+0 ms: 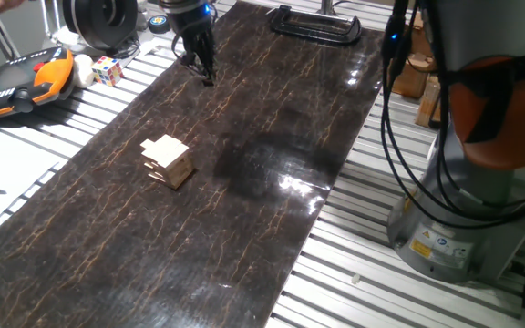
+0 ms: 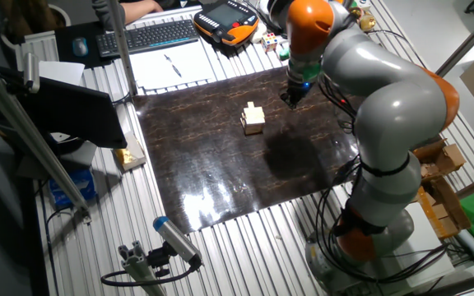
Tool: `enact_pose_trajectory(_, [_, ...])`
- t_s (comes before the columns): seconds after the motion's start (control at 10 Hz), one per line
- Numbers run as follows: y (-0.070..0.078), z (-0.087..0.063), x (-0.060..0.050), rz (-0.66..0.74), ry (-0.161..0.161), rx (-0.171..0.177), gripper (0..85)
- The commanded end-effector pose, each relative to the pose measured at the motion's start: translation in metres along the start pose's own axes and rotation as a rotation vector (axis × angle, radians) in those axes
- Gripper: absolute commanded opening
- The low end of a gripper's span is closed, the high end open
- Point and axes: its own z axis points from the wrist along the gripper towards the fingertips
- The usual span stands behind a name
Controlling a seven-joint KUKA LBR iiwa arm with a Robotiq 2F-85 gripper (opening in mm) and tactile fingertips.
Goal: Play Jenga
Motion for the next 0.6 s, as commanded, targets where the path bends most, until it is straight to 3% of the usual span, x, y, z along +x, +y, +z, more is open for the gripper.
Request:
enact_pose_trajectory(0.0, [-0.0001, -0.0002, 0.0001, 0.004, 0.007, 0.007, 0.7])
enact_pose_trajectory(0.1, [-0.0001, -0.0002, 0.0001, 0.03, -0.012, 0.015, 0.7])
enact_pose_trajectory(0.2, [-0.0001, -0.0002, 0.0001, 0.036, -0.011, 0.013, 0.7])
enact_pose_trajectory(0.5, [0.0006, 0.0001, -0.002, 0.053, -0.001, -0.027, 0.7])
